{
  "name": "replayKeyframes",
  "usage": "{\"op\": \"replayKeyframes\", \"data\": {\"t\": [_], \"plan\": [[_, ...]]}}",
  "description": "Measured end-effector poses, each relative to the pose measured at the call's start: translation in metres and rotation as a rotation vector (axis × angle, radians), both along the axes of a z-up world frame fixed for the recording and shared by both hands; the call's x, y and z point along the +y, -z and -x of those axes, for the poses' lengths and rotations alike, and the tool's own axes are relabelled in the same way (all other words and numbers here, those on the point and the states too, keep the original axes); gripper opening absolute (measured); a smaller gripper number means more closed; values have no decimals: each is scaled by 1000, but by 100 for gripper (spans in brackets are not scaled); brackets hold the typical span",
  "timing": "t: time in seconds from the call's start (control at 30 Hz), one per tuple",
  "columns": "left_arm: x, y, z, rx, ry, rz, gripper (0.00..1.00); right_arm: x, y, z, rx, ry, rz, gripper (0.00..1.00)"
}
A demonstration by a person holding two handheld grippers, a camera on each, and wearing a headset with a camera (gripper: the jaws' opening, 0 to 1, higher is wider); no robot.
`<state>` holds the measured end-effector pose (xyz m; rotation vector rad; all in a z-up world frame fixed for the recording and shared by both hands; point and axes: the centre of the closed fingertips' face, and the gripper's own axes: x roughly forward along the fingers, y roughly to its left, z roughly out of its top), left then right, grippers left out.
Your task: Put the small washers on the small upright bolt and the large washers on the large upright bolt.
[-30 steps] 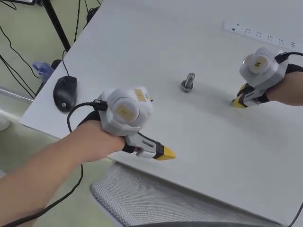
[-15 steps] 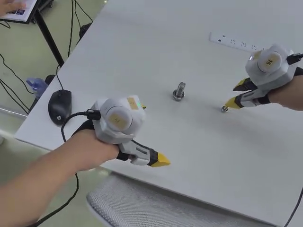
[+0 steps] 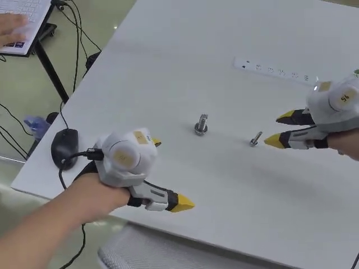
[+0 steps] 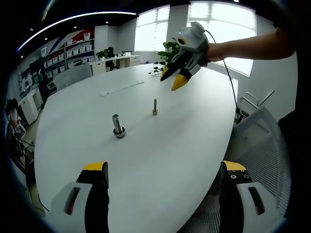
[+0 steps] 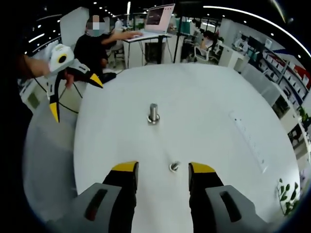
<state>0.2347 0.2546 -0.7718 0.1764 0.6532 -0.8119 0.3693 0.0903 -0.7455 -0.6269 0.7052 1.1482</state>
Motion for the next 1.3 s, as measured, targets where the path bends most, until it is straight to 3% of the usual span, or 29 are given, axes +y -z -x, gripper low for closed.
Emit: {"op": "replayKeyframes", "data": {"t": [0.1,0.17,0.27,0.37,0.63,0.7,1.03,1.1,1.3], "plan": [[0,0,0,-1,6,-14,96,0,-10,9,-17,15,-59,48],[1,-1,0,-3,1,-13,96,2,-19,15,-18,44,-127,51],[1,-5,-3,-22,-11,-1,95,0,-26,24,-16,65,-169,55],[2,-7,-3,-16,-23,14,95,-2,-35,28,-37,99,-226,60],[3,-14,-3,-20,-22,12,96,-15,-44,53,-30,204,-355,76],[3,-17,-3,-11,-31,31,96,-18,-42,61,-23,217,-370,79],[5,-21,2,-14,-40,40,96,-29,-31,91,14,295,-454,89],[2,-26,4,-18,-43,76,97,-33,-23,98,29,309,-447,90],[0,-25,7,-17,-44,65,98,-44,-7,114,43,321,-424,94]]}}
